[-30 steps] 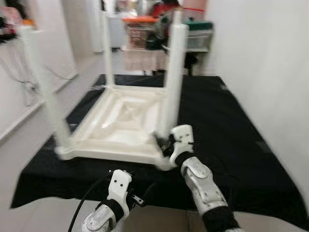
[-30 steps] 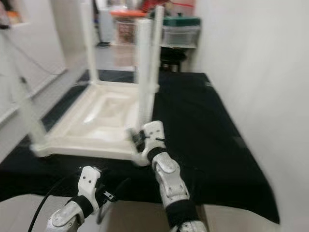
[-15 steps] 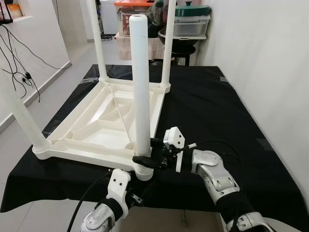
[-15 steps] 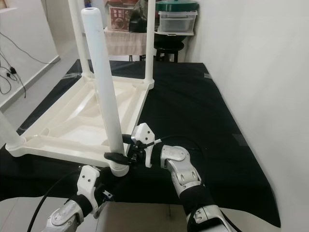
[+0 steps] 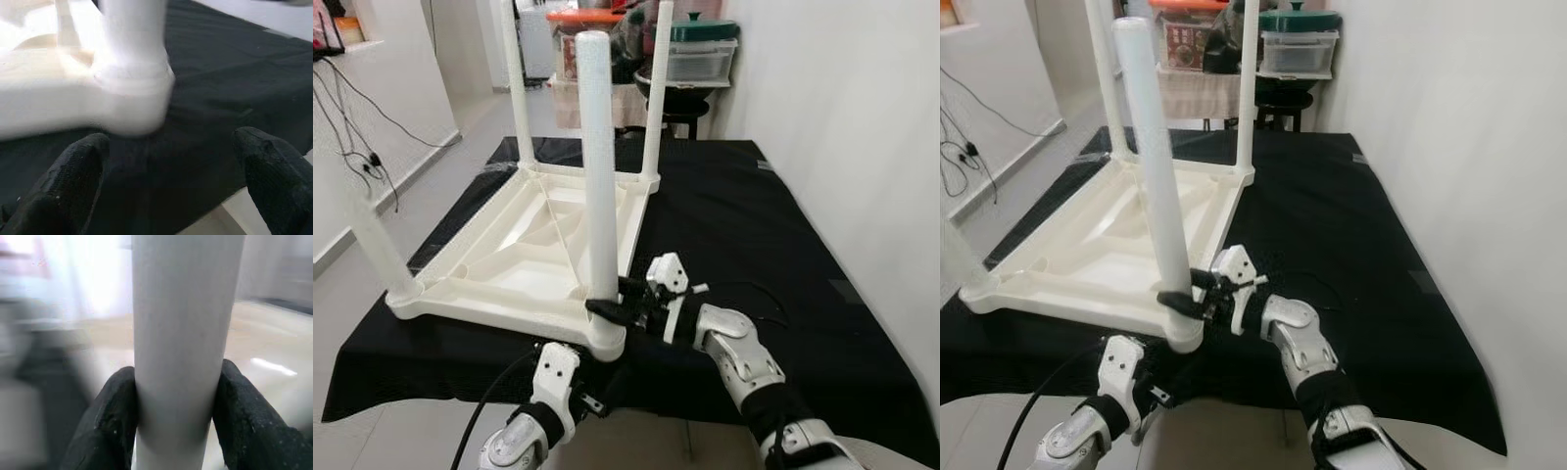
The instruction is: Building children table
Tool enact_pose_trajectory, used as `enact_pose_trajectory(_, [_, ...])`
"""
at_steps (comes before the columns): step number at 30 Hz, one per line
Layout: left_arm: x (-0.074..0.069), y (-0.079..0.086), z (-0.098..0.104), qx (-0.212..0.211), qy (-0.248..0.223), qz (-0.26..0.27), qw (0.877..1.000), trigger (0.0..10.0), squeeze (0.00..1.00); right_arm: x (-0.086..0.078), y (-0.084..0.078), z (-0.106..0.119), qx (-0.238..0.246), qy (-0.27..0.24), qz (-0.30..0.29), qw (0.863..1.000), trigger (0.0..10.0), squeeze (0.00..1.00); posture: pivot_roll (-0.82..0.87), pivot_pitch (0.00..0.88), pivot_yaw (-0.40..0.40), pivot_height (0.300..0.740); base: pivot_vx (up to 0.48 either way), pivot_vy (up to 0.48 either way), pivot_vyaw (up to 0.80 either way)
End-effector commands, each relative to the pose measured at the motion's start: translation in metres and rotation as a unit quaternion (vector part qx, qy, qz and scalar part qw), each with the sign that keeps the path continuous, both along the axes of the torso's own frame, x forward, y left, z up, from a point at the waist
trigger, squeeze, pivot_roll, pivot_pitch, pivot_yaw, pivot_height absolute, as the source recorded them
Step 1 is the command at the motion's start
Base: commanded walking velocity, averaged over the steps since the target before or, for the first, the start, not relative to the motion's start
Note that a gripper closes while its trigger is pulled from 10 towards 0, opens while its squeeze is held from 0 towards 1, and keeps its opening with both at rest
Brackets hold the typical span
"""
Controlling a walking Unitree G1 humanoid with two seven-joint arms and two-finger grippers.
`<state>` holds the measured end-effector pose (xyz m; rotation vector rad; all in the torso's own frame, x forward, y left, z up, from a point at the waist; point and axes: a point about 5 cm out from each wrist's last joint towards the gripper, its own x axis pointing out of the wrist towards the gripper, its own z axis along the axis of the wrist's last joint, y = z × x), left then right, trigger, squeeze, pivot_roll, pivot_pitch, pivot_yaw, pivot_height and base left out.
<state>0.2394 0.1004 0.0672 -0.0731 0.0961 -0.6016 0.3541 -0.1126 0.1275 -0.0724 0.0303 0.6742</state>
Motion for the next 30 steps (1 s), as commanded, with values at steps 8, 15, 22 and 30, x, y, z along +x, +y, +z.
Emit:
enact_pose_trajectory(8, [-0.001,0.003,-0.001,0.0,0.004,0.0,1.0,10.0,0.0,-0.033,-0.062,-0.053,-0.047,0.085,-0.376,0.922,0.0,0.0,0.02,0.0,-0.028,0.74,0.0,0.0,0.0])
enact_pose_trajectory(15, [0.001,0.003,-0.001,0.001,0.002,0.002,1.0,10.0,0.0,-0.028,-0.034,-0.053,-0.039,0.076,-0.338,0.937,0.0,0.0,0.03,0.0,-0.039,0.74,0.0,0.0,0.0])
enact_pose_trajectory(22, [0.003,0.004,-0.001,0.004,0.0,0.005,1.0,10.0,0.0,-0.023,-0.004,-0.04,-0.014,0.053,-0.284,0.957,10.0,0.0,0.03,0.0,-0.036,0.74,0.0,0.0,0.0])
enact_pose_trajectory(30, [0.004,0.003,-0.001,0.005,0.0,0.003,1.0,10.0,0.0,-0.042,0.05,0.004,0.09,0.0,0.03,0.996,10.0,1.0,0.03,0.0,-0.035,0.74,0.0,0.0,0.0])
